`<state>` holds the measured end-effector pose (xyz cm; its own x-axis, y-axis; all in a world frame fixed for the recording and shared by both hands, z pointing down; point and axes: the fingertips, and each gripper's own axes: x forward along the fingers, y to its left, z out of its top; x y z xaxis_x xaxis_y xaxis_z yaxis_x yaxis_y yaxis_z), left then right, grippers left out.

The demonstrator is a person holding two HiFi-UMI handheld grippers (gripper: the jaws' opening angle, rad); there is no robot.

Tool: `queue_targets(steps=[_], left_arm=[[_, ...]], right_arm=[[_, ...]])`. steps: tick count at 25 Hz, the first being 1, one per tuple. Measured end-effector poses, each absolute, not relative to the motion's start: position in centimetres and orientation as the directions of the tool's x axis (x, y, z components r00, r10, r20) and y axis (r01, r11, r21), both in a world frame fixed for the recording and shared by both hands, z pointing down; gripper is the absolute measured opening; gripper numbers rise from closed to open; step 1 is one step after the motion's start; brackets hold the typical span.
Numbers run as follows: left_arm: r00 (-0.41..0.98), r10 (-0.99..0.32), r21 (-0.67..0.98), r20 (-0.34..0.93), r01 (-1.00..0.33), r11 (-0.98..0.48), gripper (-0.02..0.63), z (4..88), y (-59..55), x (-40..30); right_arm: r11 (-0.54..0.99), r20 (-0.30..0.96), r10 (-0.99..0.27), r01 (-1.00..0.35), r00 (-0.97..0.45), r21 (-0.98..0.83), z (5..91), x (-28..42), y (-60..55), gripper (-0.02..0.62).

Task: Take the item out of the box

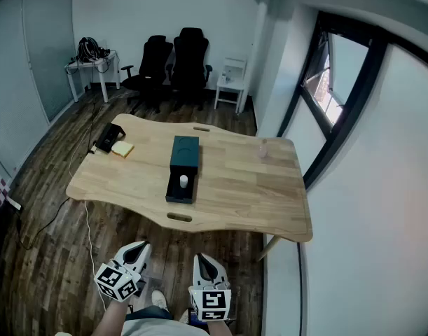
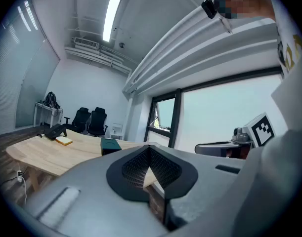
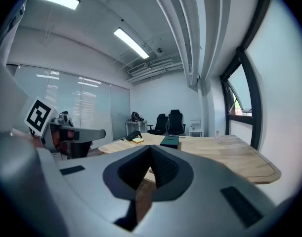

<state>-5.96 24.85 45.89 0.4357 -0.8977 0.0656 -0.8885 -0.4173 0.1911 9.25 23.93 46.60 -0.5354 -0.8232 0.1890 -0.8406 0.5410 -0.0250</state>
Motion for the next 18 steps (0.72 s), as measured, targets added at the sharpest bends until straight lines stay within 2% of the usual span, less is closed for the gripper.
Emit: queue_targets(steps=[9,13,18], left_arm=[[0.425,-0.899,0.162,0.106,-0.899,-0.406,0.002,46.4,25.1,-5.9],[0.405,-0.905,0.144,0.126,-0.911,-0.388,0.002,46.7,25.4,-5.6],[0.366,-0.926,0.165,0.089,-0.922,-0.349,0.002,46.5,24.6,-6.7]], right_arm=[[0.574,0.194,-0.799,-0.818,-0.569,-0.034,47.0,8.5,24.6,0.005],[0.588,0.16,-0.789,-0.804,-0.594,-0.085,46.8,8.9,24.6,0.005],[0.601,0.132,-0.783,-0.794,-0.608,-0.092,46.5,8.9,24.1,0.005]])
